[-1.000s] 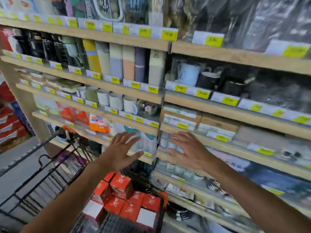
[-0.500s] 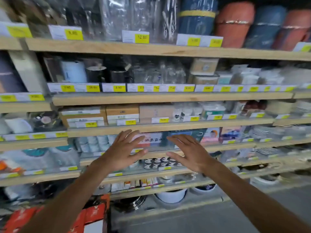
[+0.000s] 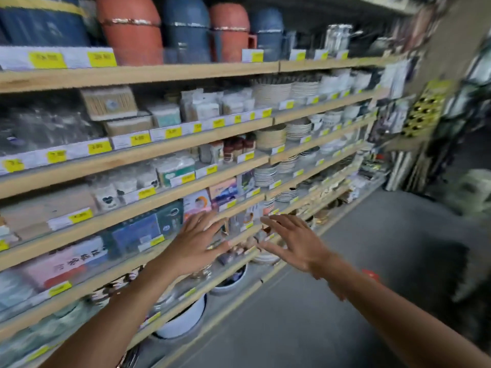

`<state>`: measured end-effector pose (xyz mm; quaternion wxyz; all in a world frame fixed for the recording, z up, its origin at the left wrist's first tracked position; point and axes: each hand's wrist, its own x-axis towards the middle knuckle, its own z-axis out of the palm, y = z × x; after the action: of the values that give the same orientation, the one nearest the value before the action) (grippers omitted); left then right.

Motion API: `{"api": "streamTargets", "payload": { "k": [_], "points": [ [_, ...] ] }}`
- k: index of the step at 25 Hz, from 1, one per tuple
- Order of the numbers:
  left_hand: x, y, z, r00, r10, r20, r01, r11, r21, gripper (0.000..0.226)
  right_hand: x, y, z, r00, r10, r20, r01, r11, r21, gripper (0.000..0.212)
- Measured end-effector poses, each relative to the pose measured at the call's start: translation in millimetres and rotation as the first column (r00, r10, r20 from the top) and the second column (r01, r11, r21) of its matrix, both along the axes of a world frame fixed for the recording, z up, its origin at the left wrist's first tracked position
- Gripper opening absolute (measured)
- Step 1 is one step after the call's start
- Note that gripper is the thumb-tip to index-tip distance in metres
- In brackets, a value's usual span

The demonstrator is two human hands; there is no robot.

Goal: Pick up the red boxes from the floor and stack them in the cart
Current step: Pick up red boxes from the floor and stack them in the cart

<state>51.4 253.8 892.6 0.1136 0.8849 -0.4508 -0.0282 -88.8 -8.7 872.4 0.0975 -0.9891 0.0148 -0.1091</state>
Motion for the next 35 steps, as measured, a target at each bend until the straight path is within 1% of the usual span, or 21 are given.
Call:
{"api": "streamTargets", "payload": {
  "k": [1, 3, 7, 10, 12, 15, 17, 19, 21, 26, 30, 33, 35],
  "points": [
    [-1, -24, -3, 0.999, -0.039, 0.018, 0.039, 0.999, 0.0, 0.103, -10, -17, -1, 0.999, -0.043, -0.004, 0.043, 0.999, 0.01, 0.076],
    [0, -68, -6, 0.993, -0.113, 0.015, 0.113, 0.994, -0.004, 0.105, -26, -50, -2, 0.991, -0.129, -0.017, 0.13, 0.991, 0.016, 0.076],
    [10, -142, -15, 0.971, -0.236, -0.027, 0.234, 0.971, -0.042, 0.102, -55, -96, -4, 0.96, -0.273, -0.063, 0.274, 0.962, 0.014, 0.078],
    [19, -203, -20, 0.929, -0.37, -0.023, 0.369, 0.928, -0.051, 0.096, -70, -129, -2, 0.92, -0.384, -0.08, 0.385, 0.923, 0.005, 0.081],
    [27, -243, -23, 0.891, -0.454, -0.011, 0.452, 0.889, -0.07, 0.092, -76, -148, -4, 0.881, -0.464, -0.092, 0.465, 0.885, -0.01, 0.086],
    [44, -297, -26, 0.832, -0.554, -0.04, 0.549, 0.831, -0.088, 0.098, -79, -174, -3, 0.812, -0.574, -0.11, 0.577, 0.817, 0.0, 0.091],
    [56, -329, -23, 0.801, -0.596, -0.059, 0.59, 0.802, -0.09, 0.093, -79, -188, -1, 0.761, -0.637, -0.121, 0.644, 0.765, 0.023, 0.087],
    [70, -359, -19, 0.767, -0.639, -0.048, 0.634, 0.768, -0.094, 0.087, -77, -203, 2, 0.707, -0.697, -0.12, 0.704, 0.71, 0.021, 0.082],
    [82, -387, -21, 0.732, -0.681, -0.024, 0.677, 0.731, -0.09, 0.087, -77, -212, 0, 0.651, -0.751, -0.105, 0.756, 0.654, 0.011, 0.078],
    [84, -452, -44, 0.641, -0.767, -0.034, 0.766, 0.642, -0.041, 0.093, -87, -230, -13, 0.553, -0.823, -0.13, 0.831, 0.556, 0.009, 0.077],
    [73, -505, -55, 0.575, -0.816, -0.066, 0.818, 0.575, 0.018, 0.074, -107, -265, -29, 0.473, -0.867, -0.157, 0.878, 0.479, 0.0, 0.078],
    [65, -546, -63, 0.553, -0.83, -0.071, 0.833, 0.552, 0.038, 0.071, -117, -298, -40, 0.44, -0.882, -0.169, 0.896, 0.444, 0.013, 0.076],
    [60, -580, -70, 0.55, -0.831, -0.08, 0.835, 0.546, 0.065, 0.073, -122, -331, -49, 0.436, -0.884, -0.171, 0.898, 0.438, 0.025, 0.076]
  ]
}}
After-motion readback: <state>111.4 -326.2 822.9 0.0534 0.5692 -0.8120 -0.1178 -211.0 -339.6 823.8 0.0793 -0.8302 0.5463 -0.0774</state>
